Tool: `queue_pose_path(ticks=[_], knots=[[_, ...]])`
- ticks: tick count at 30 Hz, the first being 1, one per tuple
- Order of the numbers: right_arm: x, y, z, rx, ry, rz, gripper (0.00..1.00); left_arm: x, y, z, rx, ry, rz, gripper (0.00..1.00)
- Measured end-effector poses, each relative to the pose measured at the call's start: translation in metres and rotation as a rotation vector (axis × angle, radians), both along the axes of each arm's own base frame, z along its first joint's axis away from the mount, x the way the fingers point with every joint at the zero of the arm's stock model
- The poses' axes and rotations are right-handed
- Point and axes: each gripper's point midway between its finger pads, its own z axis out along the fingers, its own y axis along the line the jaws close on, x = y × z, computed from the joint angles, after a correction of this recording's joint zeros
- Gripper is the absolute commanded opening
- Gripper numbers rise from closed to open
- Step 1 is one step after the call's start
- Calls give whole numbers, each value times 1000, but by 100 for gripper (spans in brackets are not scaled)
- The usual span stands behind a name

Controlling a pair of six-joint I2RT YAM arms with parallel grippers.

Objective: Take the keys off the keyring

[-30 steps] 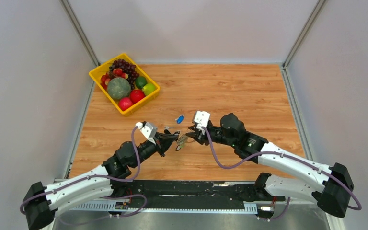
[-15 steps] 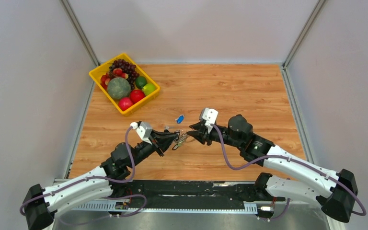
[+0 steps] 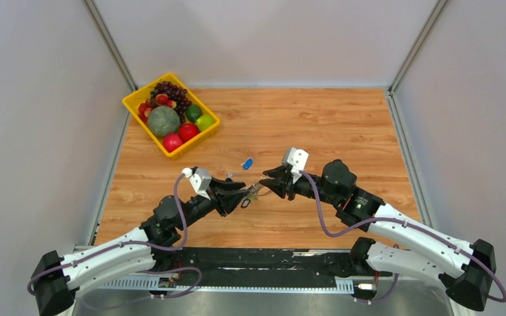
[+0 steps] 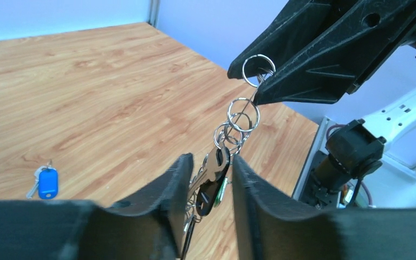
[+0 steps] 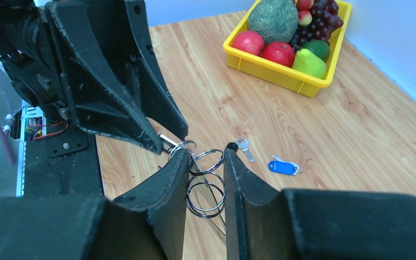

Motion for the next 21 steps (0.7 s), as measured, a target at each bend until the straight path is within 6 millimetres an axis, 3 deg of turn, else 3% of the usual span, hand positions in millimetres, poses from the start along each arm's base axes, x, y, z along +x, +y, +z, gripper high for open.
queue_pose_path(ticks=[5,12,21], knots=[[-2,-3,8,20,-14,1,0,-3,-3,-3,12,-1,-26,63],[-4,-2,8,21,-15,9,0,-5,-10,-12,67,1,-57,59],[-3,-2,8,22,-8,4,0,-10,-22,0,114,-54,-125,63]])
